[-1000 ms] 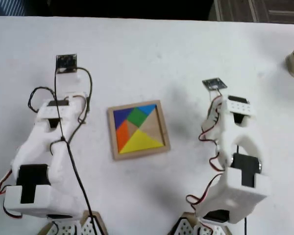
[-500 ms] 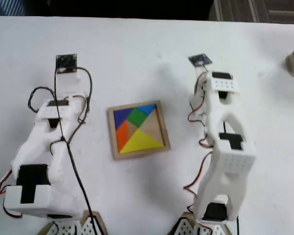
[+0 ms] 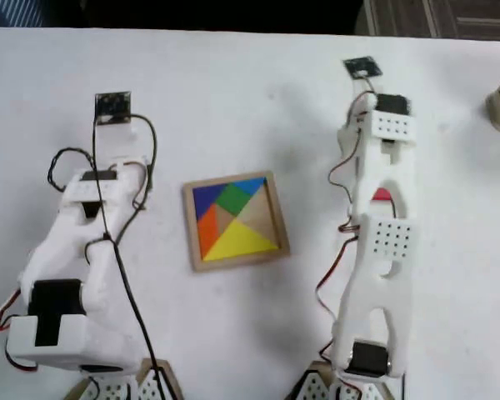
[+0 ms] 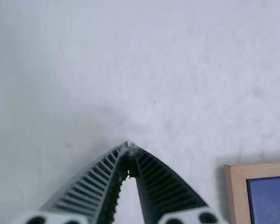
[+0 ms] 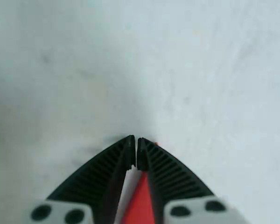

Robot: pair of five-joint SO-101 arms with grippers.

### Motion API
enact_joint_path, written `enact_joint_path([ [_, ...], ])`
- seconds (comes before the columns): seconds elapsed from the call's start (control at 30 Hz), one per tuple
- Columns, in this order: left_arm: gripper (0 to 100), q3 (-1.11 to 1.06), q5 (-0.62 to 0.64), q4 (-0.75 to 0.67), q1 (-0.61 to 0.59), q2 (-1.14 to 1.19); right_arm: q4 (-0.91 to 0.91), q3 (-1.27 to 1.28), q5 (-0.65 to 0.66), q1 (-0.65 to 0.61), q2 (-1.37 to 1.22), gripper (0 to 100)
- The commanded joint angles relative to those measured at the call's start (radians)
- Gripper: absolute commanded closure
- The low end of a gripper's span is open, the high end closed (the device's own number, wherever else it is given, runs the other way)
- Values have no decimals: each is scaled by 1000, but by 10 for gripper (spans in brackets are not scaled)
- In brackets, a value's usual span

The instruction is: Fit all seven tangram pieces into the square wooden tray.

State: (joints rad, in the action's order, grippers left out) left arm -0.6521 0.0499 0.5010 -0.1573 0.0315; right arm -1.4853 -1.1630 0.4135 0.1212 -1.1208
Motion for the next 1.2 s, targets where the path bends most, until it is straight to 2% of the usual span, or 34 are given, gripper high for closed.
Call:
enact_joint_path([
  [0.0, 976, 5, -9, -35, -5, -5, -101, -178, -3, 36, -35, 981],
  [0.13, 976, 3, -9, -35, -5, -5, -193, -290, 2, 84, -93, 981],
  [0.2, 976, 3, -9, -35, -5, -5, -226, -319, 44, 110, -117, 981],
  [0.37, 976, 3, -9, -35, -5, -5, -231, -333, 87, 193, -130, 981],
  [0.57, 976, 5, -9, -35, -5, -5, -242, -279, 84, 246, 8, 981],
  [0.67, 975, 5, -9, -35, -5, -5, -243, -114, 83, 254, 134, 981],
  [0.87, 975, 6, -9, -35, -4, -5, -234, 388, 80, 228, 478, 981],
  [1.03, 975, 3, -9, -35, -4, -5, -171, 660, 75, 217, 656, 981],
  [1.17, 975, 2, -9, -35, -4, -5, -127, 810, -17, 249, 734, 981],
])
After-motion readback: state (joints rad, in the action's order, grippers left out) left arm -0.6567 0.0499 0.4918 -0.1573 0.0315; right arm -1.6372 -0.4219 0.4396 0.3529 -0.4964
